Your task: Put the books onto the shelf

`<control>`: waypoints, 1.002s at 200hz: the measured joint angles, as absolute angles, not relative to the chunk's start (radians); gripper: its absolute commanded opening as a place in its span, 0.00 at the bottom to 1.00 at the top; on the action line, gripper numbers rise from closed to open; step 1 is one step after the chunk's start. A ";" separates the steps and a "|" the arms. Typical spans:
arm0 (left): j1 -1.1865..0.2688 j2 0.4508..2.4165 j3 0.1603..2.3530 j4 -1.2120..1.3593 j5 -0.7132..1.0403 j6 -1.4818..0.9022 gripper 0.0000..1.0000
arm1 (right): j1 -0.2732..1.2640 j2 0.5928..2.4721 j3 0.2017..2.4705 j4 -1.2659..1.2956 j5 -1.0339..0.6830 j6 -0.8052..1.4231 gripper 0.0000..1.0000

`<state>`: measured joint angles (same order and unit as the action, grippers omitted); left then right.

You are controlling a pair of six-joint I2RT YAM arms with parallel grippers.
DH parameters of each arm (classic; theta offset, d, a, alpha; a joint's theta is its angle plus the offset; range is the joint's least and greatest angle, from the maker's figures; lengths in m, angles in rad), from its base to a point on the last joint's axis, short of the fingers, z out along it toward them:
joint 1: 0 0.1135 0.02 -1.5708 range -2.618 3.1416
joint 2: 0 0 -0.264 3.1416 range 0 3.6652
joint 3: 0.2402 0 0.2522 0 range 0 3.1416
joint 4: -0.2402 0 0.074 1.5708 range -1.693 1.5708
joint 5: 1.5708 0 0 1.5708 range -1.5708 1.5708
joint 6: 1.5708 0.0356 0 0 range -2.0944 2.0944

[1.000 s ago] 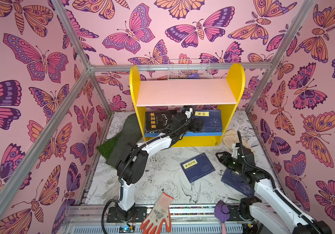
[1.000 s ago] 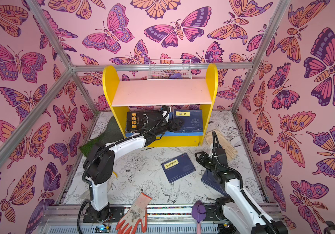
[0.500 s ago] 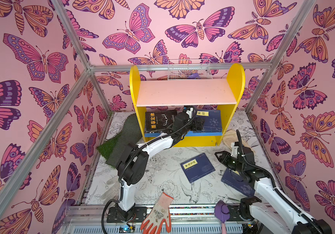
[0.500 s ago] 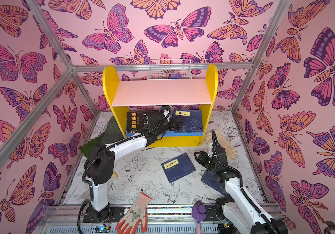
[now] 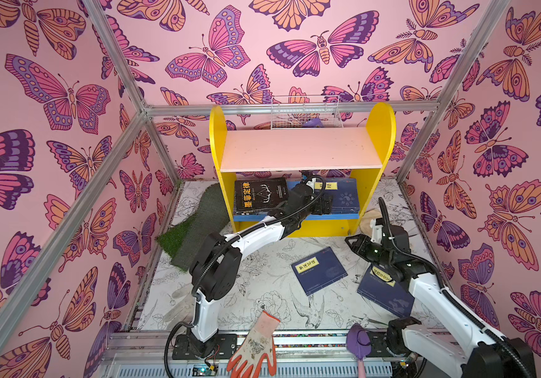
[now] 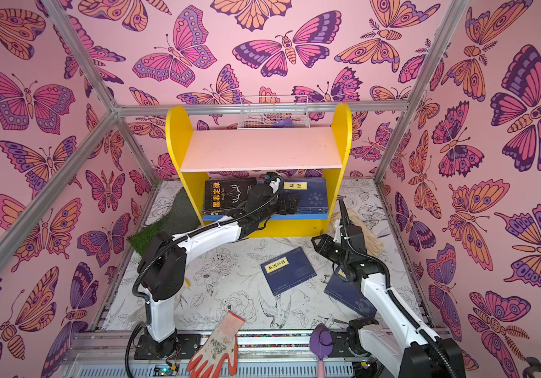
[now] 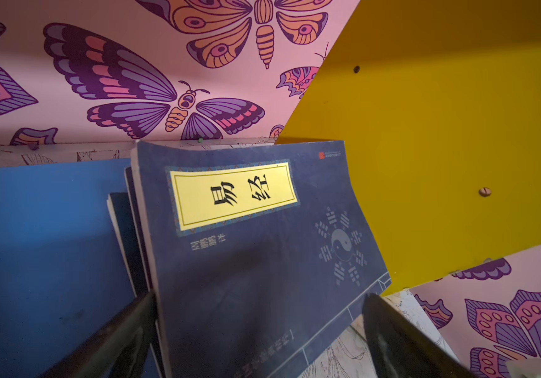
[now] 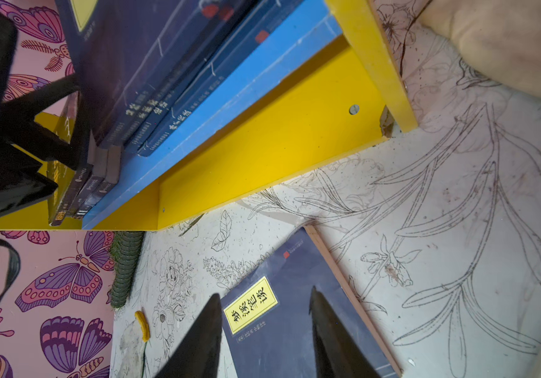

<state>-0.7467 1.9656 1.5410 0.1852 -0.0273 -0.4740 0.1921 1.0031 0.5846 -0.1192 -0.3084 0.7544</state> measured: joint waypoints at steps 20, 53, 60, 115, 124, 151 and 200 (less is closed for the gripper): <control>-0.747 1.966 1.544 0.183 -0.043 -0.476 0.99 | 0.192 1.029 0.619 -0.121 -0.308 0.754 0.43; -0.747 1.965 1.546 0.183 -0.084 -0.476 0.99 | 0.192 1.090 0.673 -0.116 -0.310 0.755 0.34; -0.747 1.964 1.545 0.183 -0.095 -0.476 0.99 | 0.192 1.104 0.683 -0.115 -0.311 0.755 0.32; -0.753 1.812 1.389 0.177 -0.162 -0.476 0.99 | 0.200 1.193 0.782 -0.111 -0.294 0.747 0.22; -0.762 1.763 1.338 0.181 -0.176 -0.474 0.99 | 0.208 1.205 0.799 -0.116 -0.281 0.736 0.21; -0.805 1.604 1.174 0.170 -0.209 -0.463 0.99 | 0.255 1.258 0.877 -0.157 -0.226 0.693 0.20; -0.859 1.394 0.884 0.041 -0.292 -0.521 1.00 | 0.333 1.375 1.039 -0.253 -0.132 0.621 0.20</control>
